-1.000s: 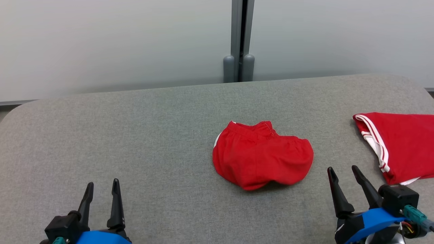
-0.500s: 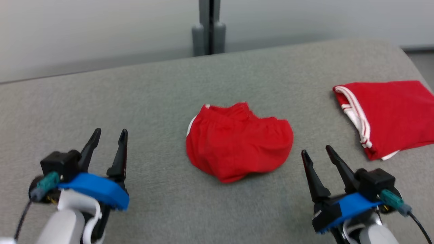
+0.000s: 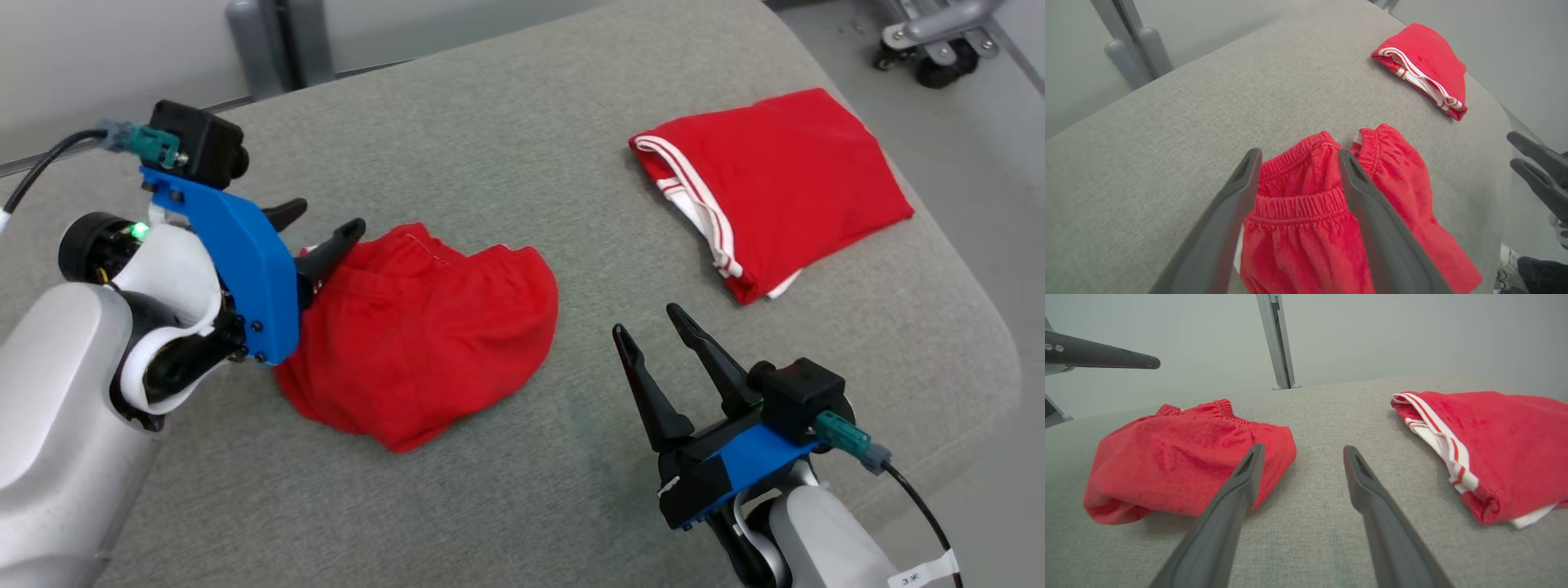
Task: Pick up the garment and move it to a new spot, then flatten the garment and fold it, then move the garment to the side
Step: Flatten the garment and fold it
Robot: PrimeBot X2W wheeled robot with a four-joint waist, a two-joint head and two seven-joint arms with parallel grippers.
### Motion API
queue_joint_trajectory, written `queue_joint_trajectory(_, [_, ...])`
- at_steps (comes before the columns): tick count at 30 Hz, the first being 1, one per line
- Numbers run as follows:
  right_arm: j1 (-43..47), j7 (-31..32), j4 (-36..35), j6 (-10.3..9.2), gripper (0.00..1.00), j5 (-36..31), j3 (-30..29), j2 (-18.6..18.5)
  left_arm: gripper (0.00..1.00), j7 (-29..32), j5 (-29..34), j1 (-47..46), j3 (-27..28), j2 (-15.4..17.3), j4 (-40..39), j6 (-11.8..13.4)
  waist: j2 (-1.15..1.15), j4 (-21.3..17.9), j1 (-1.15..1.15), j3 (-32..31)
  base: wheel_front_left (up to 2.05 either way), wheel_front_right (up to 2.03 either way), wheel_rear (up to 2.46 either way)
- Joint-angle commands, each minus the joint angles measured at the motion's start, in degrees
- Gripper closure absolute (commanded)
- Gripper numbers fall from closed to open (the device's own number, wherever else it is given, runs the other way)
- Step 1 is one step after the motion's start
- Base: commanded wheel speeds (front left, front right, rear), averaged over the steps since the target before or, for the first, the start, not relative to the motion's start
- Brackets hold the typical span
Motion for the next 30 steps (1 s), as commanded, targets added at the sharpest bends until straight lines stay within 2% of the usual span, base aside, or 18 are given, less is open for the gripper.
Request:
queue_joint_trajectory(1, [-1.3,-0.8,1.2,0.01,0.0,0.7,0.9,0.1,0.0,3.1,-2.0,-1.5,-2.3,1.9,-0.1,-0.4,0.0,-1.8,-0.01,-0.1,0.0,0.0,0.0])
queue_joint_trajectory(6, [-2.6,-2.6,3.4,0.01,0.0,3.1,2.7,0.1,0.0,10.0,-7.9,-4.6,-8.2,6.1,-1.3,-0.4,0.0,-4.9,-0.01,0.9,0.0,0.0,0.0])
queue_joint_trajectory(11, [-3.2,-3.6,4.9,0.01,0.0,4.6,3.8,0.1,0.0,14.6,-11.9,-4.9,-11.1,9.1,-1.2,-0.4,0.0,-6.7,-0.01,1.4,0.0,0.0,0.0])
queue_joint_trajectory(20, [-3.8,-4.3,5.7,0.01,0.0,6.0,4.8,0.1,0.0,17.4,-12.2,-3.6,-15.9,13.1,-1.3,-0.4,0.0,-8.0,-0.01,1.8,0.0,0.0,0.0])
queue_joint_trajectory(23, [-3.8,-4.4,5.9,0.01,0.0,6.1,4.6,0.1,0.0,20.5,-12.9,-3.3,-16.7,13.8,-1.2,0.5,0.0,-8.0,-0.01,1.7,0.0,0.0,0.0])
queue_joint_trajectory(24, [-3.8,-4.4,6.0,0.01,0.0,6.0,4.5,0.1,0.26,21.6,-12.7,-3.3,-17.3,14.2,-1.6,0.8,0.0,-7.9,-0.01,1.6,0.0,0.0,0.0])
queue_joint_trajectory(25, [-3.7,-4.4,6.1,0.01,0.0,5.8,4.4,0.1,0.95,22.5,-12.4,-3.3,-17.9,14.6,-2.0,0.8,0.0,-7.8,-0.01,1.5,0.0,0.0,0.0])
queue_joint_trajectory(26, [-3.7,-4.5,6.2,0.01,0.0,5.7,4.2,0.1,1.0,23.2,-12.3,-3.1,-18.2,14.8,-2.3,1.0,0.0,-7.7,-0.01,1.4,0.0,0.0,0.0])
queue_joint_trajectory(30, [-3.9,-4.5,6.3,0.01,0.0,5.6,3.9,0.1,1.0,20.9,-13.2,-2.7,-17.8,13.1,-4.5,0.6,0.0,-7.1,-0.01,0.9,0.0,0.0,0.0])
